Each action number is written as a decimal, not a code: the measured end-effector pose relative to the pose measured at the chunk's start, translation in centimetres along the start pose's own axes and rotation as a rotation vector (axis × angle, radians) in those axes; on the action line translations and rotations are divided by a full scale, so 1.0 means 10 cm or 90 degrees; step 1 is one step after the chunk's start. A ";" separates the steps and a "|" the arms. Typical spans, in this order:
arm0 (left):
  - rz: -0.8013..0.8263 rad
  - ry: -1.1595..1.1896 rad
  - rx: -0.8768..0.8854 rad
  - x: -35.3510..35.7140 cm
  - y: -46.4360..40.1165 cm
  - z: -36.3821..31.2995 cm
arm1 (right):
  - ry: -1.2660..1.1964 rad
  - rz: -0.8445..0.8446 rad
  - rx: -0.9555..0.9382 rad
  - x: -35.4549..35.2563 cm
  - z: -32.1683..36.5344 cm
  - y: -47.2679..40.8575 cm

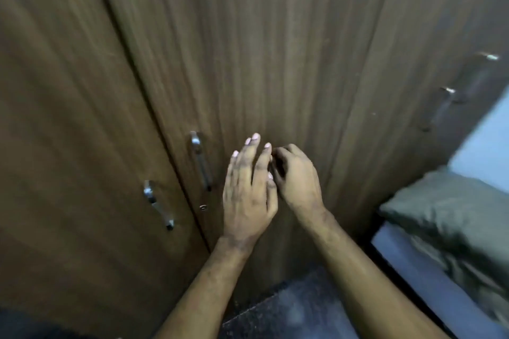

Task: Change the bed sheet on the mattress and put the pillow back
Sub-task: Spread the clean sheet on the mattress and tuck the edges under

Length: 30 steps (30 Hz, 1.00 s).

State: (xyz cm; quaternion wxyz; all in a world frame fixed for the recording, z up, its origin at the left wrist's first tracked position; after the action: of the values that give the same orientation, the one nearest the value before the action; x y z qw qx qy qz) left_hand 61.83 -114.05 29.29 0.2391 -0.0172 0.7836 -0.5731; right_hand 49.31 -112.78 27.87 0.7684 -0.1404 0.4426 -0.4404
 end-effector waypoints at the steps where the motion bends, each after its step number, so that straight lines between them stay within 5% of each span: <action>1: 0.015 0.046 0.003 0.07 0.03 -0.07 | 0.032 -0.016 0.025 -0.13 -0.10 0.07; 7: 0.185 0.336 -0.006 0.56 0.54 -0.85 | 0.151 -0.144 0.229 -1.24 -0.78 0.92; 12: 0.353 0.526 0.116 0.54 1.23 -2.22 | 0.298 -0.263 0.417 -2.46 -1.06 2.13; 21: 0.493 0.788 0.355 -0.53 2.32 -4.62 | 0.388 -0.511 0.633 -4.44 -0.75 4.30; 30: 0.614 0.833 0.738 -2.01 4.17 -6.04 | 0.401 -0.729 0.912 -5.15 -0.18 6.99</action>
State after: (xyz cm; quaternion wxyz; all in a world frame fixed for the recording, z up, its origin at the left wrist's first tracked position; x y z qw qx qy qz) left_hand 66.12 -39.94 12.44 -0.0612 0.7411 0.2839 -0.6053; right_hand 75.20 -31.22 13.16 0.1872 0.2913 0.1195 -0.9305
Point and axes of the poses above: each hand's wrist, its own y-axis away from the middle knuckle, its own x-axis out of the palm, z = x × y, the point moved 8 cm from there along -y, towards the middle knuckle, and after that the axes turned 11 degrees about -z, right-handed, at the moved point
